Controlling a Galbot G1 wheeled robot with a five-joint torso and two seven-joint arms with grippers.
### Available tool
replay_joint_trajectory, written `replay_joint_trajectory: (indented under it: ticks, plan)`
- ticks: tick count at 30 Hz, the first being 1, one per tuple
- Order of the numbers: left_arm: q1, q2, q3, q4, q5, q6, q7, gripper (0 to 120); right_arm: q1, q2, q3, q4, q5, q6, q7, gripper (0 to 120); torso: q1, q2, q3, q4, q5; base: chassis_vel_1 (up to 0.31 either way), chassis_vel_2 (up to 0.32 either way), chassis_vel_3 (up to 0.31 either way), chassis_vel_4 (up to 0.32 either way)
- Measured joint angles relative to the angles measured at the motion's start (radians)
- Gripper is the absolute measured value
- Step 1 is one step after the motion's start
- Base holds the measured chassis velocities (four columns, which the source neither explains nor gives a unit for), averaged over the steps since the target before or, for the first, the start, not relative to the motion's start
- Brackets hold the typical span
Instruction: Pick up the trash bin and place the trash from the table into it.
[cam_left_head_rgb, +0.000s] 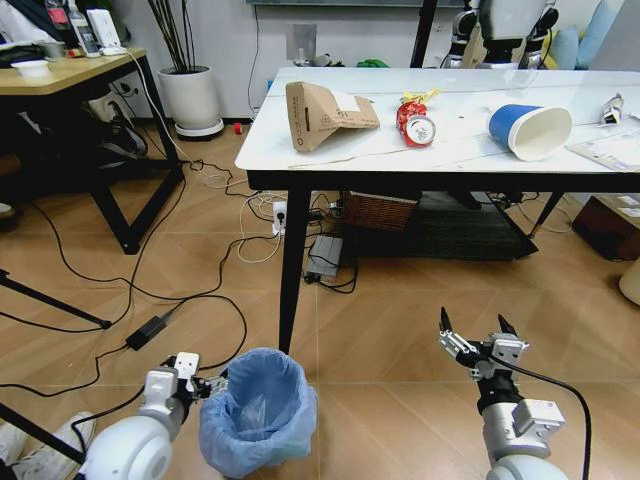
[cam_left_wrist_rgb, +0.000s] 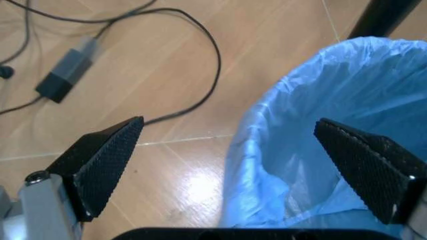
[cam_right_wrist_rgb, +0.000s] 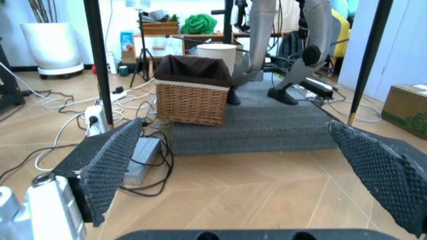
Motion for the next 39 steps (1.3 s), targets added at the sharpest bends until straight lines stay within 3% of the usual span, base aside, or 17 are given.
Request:
replay_joint_trajectory:
  ticks: [9,31,33,39]
  plan:
    - [-0.066,-0.007,0.057,0.080,-0.068,0.033,-0.038,100,-0.005,0.000,0.001,-0.005,-0.002,0.001,0.000,100,0.001,0.002,0.001,0.0001,0.0000,0.000,0.000,0.000,0.000]
    - [-0.087,-0.059,0.089,0.195,-0.023,0.019,0.003,100,-0.024,0.000,-0.007,-0.011,-0.007,-0.001,0.001,100,0.002,0.004,0.003,0.0000,0.0000,0.000,0.000,0.000,0.000]
    - [-0.088,-0.059,0.090,0.196,-0.021,0.017,0.004,98,-0.024,0.000,-0.008,-0.011,-0.007,-0.001,0.001,100,0.002,0.004,0.003,0.0001,0.0000,0.000,0.000,0.000,0.000]
    - [-0.089,-0.058,0.093,0.202,-0.012,0.007,0.009,73,-0.026,0.000,-0.008,-0.013,-0.008,-0.001,0.001,100,0.002,0.005,0.003,0.0000,-0.0001,0.000,0.000,0.000,0.000]
